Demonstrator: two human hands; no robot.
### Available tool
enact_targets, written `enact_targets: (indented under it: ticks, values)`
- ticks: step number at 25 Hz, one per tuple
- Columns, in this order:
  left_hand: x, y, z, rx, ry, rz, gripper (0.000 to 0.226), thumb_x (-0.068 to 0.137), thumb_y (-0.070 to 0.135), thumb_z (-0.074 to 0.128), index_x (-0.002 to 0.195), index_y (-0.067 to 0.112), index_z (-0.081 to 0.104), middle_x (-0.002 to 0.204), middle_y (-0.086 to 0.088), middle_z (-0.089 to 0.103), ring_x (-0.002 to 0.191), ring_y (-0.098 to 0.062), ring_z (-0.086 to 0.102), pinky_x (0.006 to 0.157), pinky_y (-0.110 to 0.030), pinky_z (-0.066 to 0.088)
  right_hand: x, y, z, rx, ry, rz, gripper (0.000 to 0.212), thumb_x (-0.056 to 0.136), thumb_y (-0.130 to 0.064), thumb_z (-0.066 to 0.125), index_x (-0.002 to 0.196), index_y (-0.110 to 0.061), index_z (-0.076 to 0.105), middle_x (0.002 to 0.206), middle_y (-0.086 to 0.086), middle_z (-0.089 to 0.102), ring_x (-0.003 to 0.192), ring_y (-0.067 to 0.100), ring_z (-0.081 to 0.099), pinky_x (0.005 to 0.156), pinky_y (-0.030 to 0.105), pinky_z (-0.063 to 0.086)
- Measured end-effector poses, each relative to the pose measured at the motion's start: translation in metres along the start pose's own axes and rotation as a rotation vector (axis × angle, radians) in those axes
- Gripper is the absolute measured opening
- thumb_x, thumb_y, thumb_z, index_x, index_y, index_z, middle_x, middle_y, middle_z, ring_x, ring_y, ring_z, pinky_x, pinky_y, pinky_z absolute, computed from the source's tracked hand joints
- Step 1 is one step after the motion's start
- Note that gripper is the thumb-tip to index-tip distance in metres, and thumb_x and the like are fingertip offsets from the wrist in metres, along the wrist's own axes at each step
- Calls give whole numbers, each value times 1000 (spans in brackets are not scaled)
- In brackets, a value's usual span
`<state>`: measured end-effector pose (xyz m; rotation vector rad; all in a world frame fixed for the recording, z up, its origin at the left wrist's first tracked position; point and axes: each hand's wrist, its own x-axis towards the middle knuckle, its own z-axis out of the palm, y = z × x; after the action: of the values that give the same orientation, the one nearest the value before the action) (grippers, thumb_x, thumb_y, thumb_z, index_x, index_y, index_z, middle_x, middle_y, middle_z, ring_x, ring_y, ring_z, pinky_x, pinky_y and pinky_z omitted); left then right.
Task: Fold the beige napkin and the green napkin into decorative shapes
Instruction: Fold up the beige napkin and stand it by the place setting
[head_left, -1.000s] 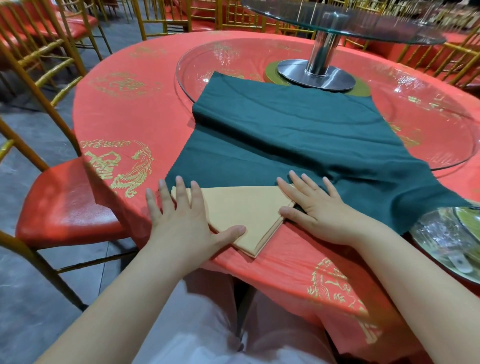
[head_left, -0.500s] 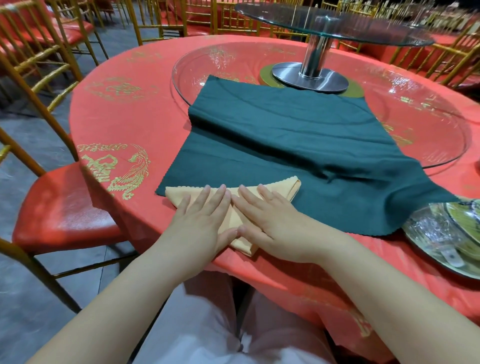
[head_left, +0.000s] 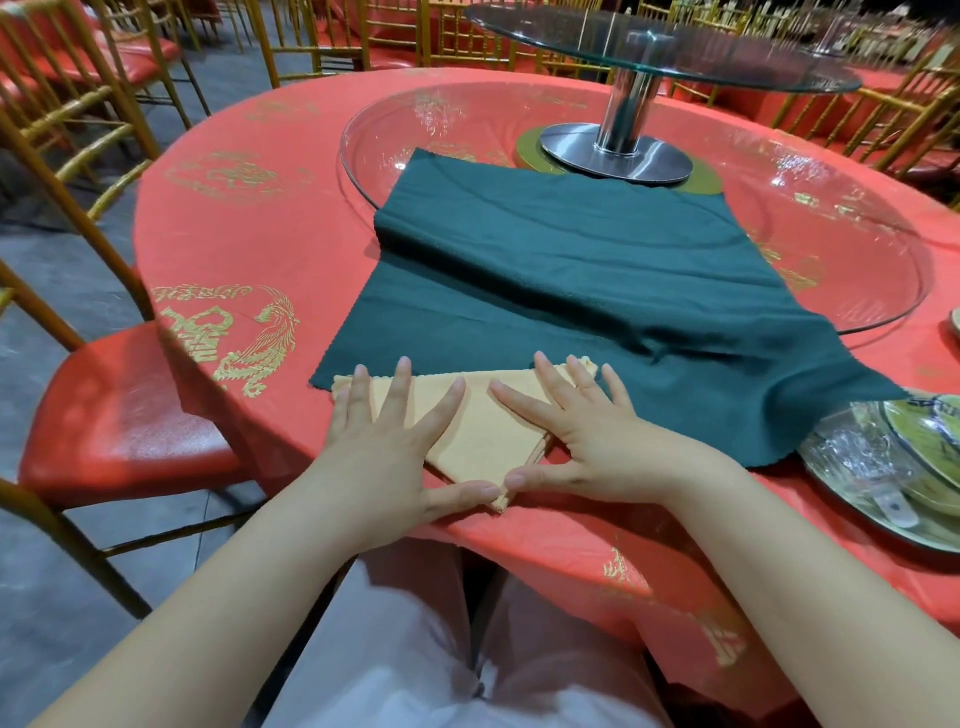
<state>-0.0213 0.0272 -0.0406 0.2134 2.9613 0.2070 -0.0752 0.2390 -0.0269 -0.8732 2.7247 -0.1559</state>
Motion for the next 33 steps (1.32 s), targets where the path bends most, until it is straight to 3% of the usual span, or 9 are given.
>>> enact_targets:
  ticks: [3, 5, 9, 13, 17, 21, 24, 28, 33]
  values:
    - [3, -5, -4, -22, -8, 77, 128, 23, 98, -4, 138, 45, -20, 145, -3, -36, 130, -34, -37, 106, -48, -21, -4, 6, -7, 34, 49, -88, 86, 63, -75, 51, 138, -54, 14, 153, -12, -13, 139, 11, -22, 111, 42, -20]
    - [6, -10, -6, -5, 94, 228, 134, 30, 98, 2, 146, 30, 2, 144, 3, -34, 129, -23, -39, 106, -42, -21, -5, 4, -7, 46, 148, -187, 76, 68, -72, 46, 137, -45, 33, 155, -13, 11, 141, 3, -3, 113, 38, -14]
    - [17, -19, -12, -263, 167, 532, 89, 61, 72, 49, 133, 19, 47, 145, 11, 23, 138, -6, 11, 107, -9, -3, 1, 0, -3, -14, 460, -400, 52, 90, -55, 34, 105, -18, 68, 106, -3, 71, 99, 13, 63, 103, 25, 30]
    - [19, -28, -24, -466, 321, 490, 33, 72, 44, 50, 104, 37, 54, 97, 16, 64, 91, 2, 53, 82, -13, 39, 1, -9, -15, 88, 718, -333, 48, 96, -47, 33, 87, -14, 67, 71, 0, 66, 63, 21, 60, 65, 31, 45]
    - [25, -16, -66, -734, 343, 486, 17, 79, 10, 56, 86, 24, 53, 80, 22, 60, 72, 7, 54, 65, -8, 39, -20, -24, -29, 372, 888, -146, 25, 88, -46, 50, 80, -24, 58, 61, -11, 50, 54, 5, 43, 52, 15, 34]
    - [50, 9, -88, -528, 148, 627, 16, 87, 7, 58, 90, 22, 57, 78, 14, 58, 75, 3, 50, 67, -11, 38, -53, -29, -26, 597, 786, -25, 30, 85, -45, 56, 72, -19, 62, 60, -11, 54, 53, 4, 46, 53, 13, 35]
    - [70, 27, -76, -349, 12, 641, 20, 87, 10, 60, 107, 12, 58, 103, 0, 59, 96, -7, 51, 86, -26, 41, -66, -19, -16, 751, 548, 9, 48, 88, -54, 42, 84, -13, 65, 74, 2, 64, 65, 15, 59, 61, 27, 51]
    - [68, 26, -63, -592, 28, 643, 42, 77, 10, 65, 115, 22, 52, 114, 12, 54, 111, -4, 48, 97, -18, 36, -63, 0, -18, 863, 505, -44, 31, 94, -35, 37, 108, -18, 59, 95, -3, 64, 85, 12, 62, 76, 26, 49]
    - [60, 21, -68, -768, 61, 647, 22, 72, 17, 69, 93, 20, 61, 94, 12, 63, 98, -8, 57, 96, -27, 41, -46, 10, -48, 1041, 266, -149, 32, 99, -15, 38, 127, -26, 48, 102, 6, 52, 78, 14, 58, 79, 26, 50]
